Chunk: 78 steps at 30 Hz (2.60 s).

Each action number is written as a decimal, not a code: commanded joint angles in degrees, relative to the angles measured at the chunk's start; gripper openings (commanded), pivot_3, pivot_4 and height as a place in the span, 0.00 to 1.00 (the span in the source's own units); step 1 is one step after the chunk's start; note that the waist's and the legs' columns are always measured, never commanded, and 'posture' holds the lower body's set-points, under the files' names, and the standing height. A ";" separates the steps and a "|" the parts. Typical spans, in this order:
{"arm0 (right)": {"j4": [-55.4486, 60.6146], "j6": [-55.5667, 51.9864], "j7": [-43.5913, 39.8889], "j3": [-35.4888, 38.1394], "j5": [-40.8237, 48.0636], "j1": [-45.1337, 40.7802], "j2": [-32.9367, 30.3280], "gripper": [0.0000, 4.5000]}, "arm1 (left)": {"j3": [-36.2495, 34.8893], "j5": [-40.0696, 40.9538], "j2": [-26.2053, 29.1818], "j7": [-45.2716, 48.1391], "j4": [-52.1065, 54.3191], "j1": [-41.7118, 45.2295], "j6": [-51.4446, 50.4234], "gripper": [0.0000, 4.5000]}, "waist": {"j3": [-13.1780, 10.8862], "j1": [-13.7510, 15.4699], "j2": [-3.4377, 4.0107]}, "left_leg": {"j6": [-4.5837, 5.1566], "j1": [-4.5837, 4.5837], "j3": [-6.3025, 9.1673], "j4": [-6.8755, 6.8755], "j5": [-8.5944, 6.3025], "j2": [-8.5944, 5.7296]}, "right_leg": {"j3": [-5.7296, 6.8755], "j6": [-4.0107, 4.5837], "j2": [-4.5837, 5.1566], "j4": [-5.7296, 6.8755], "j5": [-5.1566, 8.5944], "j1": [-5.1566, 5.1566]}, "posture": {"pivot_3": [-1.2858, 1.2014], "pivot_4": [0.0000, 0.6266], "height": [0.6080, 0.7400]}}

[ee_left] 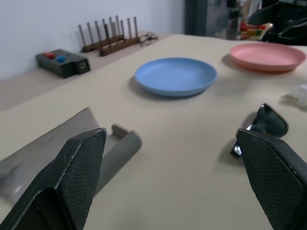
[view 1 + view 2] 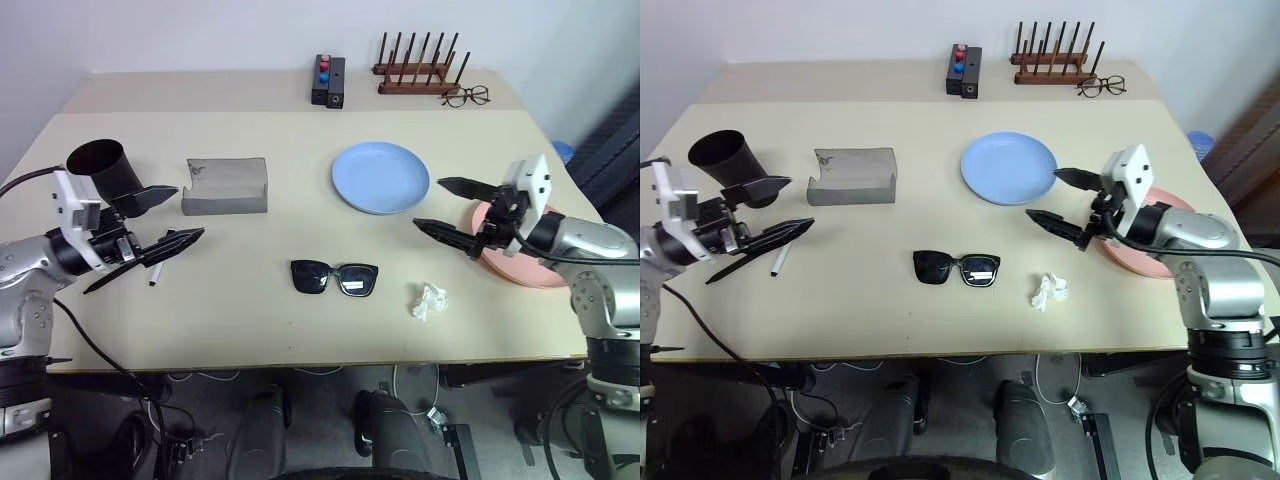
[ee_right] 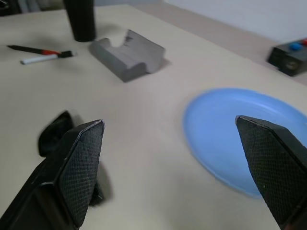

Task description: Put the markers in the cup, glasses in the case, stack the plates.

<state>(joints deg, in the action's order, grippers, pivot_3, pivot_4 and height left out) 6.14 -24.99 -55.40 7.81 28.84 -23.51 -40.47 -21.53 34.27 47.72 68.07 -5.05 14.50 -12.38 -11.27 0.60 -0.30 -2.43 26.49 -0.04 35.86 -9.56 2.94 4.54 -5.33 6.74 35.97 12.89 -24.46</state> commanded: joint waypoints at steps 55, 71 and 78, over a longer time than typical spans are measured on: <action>16.44 -6.52 10.77 -8.51 -0.89 -0.53 8.11 1.00 | 23.72 -32.35 14.10 7.12 -45.33 21.14 4.16 0.88 | 0.07 0.10 -0.12 | -0.08 -0.05 -0.22 -0.60 0.07 0.05 | 0.01 -0.13 -0.03 -0.29 -0.10 -0.10 | 0.52 0.24 1.00; 17.49 -7.09 11.46 -8.56 -0.38 -0.19 7.65 1.00 | 15.63 -27.31 14.24 3.61 -41.87 20.78 -12.00 0.01 | 0.07 -0.04 -0.12 | -0.08 -0.07 -0.21 -0.55 0.08 0.05 | 0.01 -0.19 -0.02 -0.11 -0.09 -0.12 | 0.52 0.24 1.00; 16.62 -6.22 11.12 -8.91 -0.53 0.04 8.15 1.00 | 7.02 -21.49 19.40 0.17 -13.07 0.12 -34.85 0.01 | 0.05 -1.34 -0.10 | -0.08 -0.12 -0.18 -0.61 0.07 0.05 | -0.03 -0.12 0.01 0.01 0.04 -0.16 | 0.52 0.24 1.00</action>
<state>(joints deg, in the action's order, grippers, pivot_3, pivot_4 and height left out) 21.29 -32.18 -44.11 -1.70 27.81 -22.80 -32.51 -10.93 10.78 66.12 70.34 -23.01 15.12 -41.64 -11.22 -0.73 -0.40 -2.51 26.35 -0.20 35.26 -9.49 3.00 4.51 -5.43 6.75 36.05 12.94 -24.63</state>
